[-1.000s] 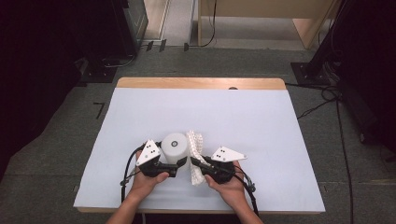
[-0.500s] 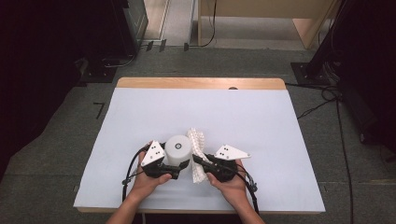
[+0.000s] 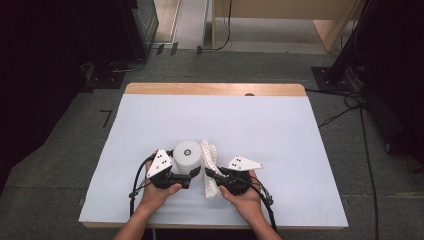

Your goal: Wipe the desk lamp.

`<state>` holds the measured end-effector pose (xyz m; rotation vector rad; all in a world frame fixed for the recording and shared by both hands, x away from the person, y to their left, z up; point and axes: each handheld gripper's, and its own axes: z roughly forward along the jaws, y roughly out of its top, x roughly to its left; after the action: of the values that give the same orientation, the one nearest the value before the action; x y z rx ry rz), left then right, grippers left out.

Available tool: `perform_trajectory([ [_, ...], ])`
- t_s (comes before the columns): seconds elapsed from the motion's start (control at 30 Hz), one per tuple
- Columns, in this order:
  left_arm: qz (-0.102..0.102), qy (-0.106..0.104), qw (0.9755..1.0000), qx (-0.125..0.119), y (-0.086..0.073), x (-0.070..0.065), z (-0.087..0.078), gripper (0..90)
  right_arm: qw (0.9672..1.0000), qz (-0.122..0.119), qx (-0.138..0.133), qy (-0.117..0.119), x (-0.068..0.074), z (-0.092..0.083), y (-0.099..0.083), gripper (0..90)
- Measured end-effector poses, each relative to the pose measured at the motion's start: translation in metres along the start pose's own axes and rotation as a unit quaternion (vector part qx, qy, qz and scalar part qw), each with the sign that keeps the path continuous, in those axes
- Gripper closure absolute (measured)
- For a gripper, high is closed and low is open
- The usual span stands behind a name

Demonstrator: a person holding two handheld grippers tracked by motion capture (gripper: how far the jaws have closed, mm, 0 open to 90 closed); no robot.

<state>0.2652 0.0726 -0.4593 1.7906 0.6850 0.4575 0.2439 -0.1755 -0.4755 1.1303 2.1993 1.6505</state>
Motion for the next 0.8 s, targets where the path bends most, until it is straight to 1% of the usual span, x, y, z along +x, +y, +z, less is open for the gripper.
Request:
perform_trajectory([
  [0.03,0.007,0.015,0.9999,0.001,-0.001,0.000,0.001,8.9,1.0000,0.001,-0.002,-0.001,-0.001,-0.001,0.000,79.0],
  [0.07,0.009,0.024,0.9997,0.002,-0.002,0.000,0.002,8.9,1.0000,0.004,-0.007,-0.002,-0.002,-0.002,0.001,78.9],
  [0.17,0.010,0.031,0.9994,0.013,-0.007,0.004,0.005,8.8,0.9998,0.008,-0.017,-0.011,-0.006,-0.007,0.003,79.0],
  [0.2,0.011,0.033,0.9992,0.018,-0.008,0.004,0.006,8.8,0.9996,0.013,-0.020,-0.013,-0.008,-0.009,0.003,78.9],
  [0.27,0.017,0.035,0.9988,0.028,-0.010,0.004,0.008,8.8,0.9995,0.016,-0.020,-0.016,-0.011,-0.011,0.003,78.9],
  [0.3,0.018,0.033,0.9988,0.031,-0.012,0.004,0.009,8.8,0.9995,0.018,-0.021,-0.017,-0.011,-0.011,0.003,79.0],
  [0.33,0.017,0.031,0.9987,0.036,-0.012,0.004,0.010,8.8,0.9994,0.020,-0.022,-0.017,-0.013,-0.011,0.003,78.9],
  [0.47,0.012,0.029,0.9989,0.035,-0.015,0.005,0.008,8.7,0.9995,0.019,-0.021,-0.018,-0.013,-0.011,0.002,78.9],
  [0.57,0.006,0.031,0.9989,0.036,-0.015,0.005,0.007,8.6,0.9994,0.016,-0.021,-0.021,-0.014,-0.012,0.002,78.9],
  [0.6,0.003,0.036,0.9987,0.037,-0.015,0.004,0.006,8.5,0.9994,0.020,-0.020,-0.021,-0.015,-0.012,0.002,78.9],
  [0.67,-0.012,0.049,0.9980,0.038,-0.014,0.002,0.005,7.8,0.9993,0.020,-0.022,-0.023,-0.016,-0.012,0.002,78.8],
  [0.7,-0.017,0.057,0.9976,0.037,-0.013,0.000,0.004,5.7,0.9993,0.019,-0.022,-0.025,-0.017,-0.012,0.002,78.8],
  [0.77,-0.022,0.068,0.9970,0.030,-0.010,-0.003,0.002,4.3,0.9992,0.022,-0.021,-0.025,-0.017,-0.013,0.001,78.7],
  [0.8,-0.023,0.078,0.9963,0.029,-0.009,-0.006,0.002,4.3,0.9993,0.021,-0.021,-0.025,-0.017,-0.013,0.001,78.7],
])
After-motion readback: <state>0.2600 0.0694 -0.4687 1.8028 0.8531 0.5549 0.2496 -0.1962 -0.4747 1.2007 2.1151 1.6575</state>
